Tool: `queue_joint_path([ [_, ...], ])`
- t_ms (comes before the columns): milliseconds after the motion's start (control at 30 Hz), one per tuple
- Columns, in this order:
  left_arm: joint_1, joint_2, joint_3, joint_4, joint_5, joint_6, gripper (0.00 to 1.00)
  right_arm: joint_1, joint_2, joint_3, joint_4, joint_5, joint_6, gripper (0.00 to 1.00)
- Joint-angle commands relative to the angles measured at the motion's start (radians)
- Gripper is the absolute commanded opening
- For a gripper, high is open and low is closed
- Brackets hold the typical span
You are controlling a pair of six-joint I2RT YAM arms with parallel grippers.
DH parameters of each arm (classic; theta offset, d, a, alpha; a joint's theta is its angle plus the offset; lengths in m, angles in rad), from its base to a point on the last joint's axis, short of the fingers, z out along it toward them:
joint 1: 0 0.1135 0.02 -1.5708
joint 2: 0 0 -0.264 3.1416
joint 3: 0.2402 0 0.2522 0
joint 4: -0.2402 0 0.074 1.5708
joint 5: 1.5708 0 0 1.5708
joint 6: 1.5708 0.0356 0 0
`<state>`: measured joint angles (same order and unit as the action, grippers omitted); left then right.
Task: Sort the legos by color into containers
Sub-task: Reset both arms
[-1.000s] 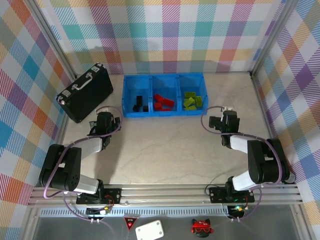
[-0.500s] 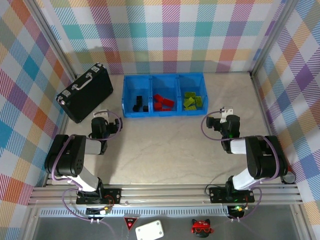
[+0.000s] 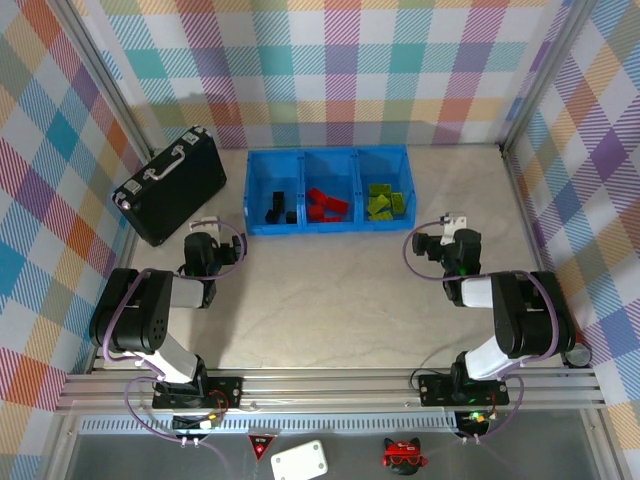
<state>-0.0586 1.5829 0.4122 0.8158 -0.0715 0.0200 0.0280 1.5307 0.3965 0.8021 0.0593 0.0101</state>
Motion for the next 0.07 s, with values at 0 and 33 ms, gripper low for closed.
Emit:
queue_joint_path([
  [0, -0.007, -0.003, 0.007, 0.032, -0.006, 0.015, 1.00, -0.017, 0.004, 0.017, 0.020, -0.044, 0.007, 0.99],
  [33, -0.008, -0.003, 0.007, 0.033, -0.005, 0.016, 1.00, -0.016, 0.002, 0.013, 0.026, -0.042, 0.007, 0.99],
])
